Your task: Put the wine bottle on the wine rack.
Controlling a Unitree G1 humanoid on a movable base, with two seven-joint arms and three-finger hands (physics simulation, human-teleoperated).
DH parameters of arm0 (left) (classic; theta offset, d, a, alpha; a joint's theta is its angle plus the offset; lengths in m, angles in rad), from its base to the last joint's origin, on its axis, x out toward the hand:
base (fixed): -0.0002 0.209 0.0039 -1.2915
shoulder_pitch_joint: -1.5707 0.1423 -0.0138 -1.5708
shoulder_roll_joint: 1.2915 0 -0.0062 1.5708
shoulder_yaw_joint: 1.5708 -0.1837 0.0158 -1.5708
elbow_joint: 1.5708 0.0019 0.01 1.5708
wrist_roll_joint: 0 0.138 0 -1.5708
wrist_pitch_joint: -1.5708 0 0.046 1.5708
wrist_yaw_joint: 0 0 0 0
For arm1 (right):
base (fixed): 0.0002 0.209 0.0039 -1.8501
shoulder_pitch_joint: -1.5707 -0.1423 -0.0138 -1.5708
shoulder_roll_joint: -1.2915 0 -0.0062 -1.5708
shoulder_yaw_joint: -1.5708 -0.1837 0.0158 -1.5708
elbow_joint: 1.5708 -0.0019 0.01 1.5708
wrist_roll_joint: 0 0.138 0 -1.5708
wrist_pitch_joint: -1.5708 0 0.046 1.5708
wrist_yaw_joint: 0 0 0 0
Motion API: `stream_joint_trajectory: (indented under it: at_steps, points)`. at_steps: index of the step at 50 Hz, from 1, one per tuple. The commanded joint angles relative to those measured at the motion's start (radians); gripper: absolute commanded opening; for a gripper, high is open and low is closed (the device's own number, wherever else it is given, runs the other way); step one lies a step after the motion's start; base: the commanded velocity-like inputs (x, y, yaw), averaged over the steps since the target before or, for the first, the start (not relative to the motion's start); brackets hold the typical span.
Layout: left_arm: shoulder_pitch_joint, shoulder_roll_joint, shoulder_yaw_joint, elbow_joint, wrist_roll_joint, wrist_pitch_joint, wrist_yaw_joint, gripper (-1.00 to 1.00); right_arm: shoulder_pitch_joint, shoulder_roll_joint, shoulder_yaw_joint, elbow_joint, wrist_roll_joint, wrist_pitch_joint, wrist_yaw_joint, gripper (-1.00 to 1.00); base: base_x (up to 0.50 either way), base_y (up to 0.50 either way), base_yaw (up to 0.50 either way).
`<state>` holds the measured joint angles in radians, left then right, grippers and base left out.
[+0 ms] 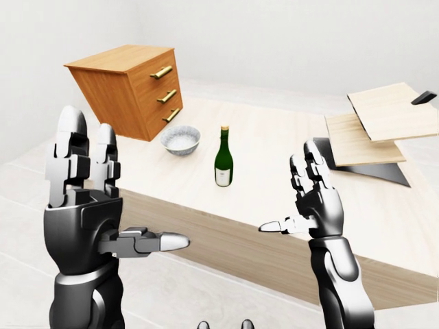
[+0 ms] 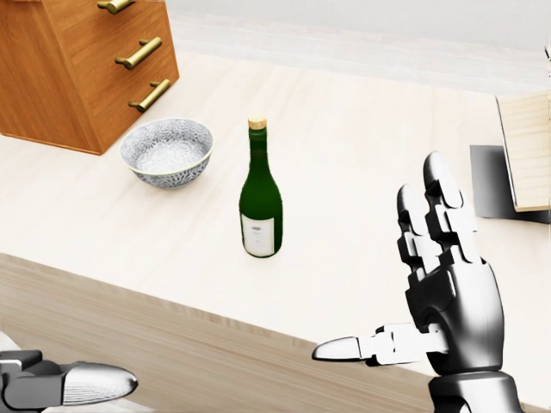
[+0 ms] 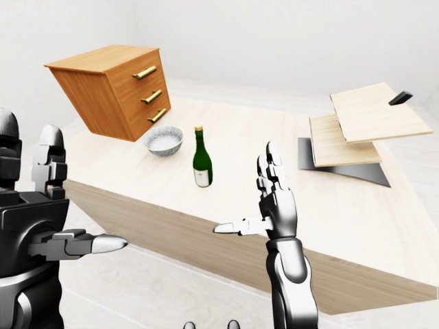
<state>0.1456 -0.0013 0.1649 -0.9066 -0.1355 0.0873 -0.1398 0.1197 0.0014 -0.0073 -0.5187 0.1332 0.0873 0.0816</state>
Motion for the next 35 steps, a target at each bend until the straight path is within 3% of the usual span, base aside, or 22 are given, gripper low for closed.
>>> stream_joint_trajectory:
  at_steps: [1, 6, 12, 35]
  points:
    - [0.013, -0.003, -0.011, 0.004, -0.001, 0.0, 0.002, 1.0, 0.0, -0.004, 0.008, 0.003, 0.001, 0.0, -0.011, 1.0, 0.0, 0.0, 0.5]
    - [-0.006, -0.002, 0.011, -0.016, -0.026, 0.0, 0.01, 1.0, -0.006, 0.001, -0.004, 0.007, 0.012, 0.0, -0.019, 1.0, 0.0, 0.0, 0.5]
    - [-0.004, 0.001, 0.004, -0.004, -0.02, 0.0, 0.011, 1.0, 0.011, -0.005, 0.003, -0.02, 0.017, 0.0, -0.005, 1.0, 0.01, -0.03, 0.04]
    - [0.003, 0.001, 0.009, 0.003, -0.027, 0.0, 0.015, 1.0, -0.002, 0.0, 0.038, -0.006, -0.016, 0.0, -0.009, 1.0, 0.26, -0.43, 0.0]
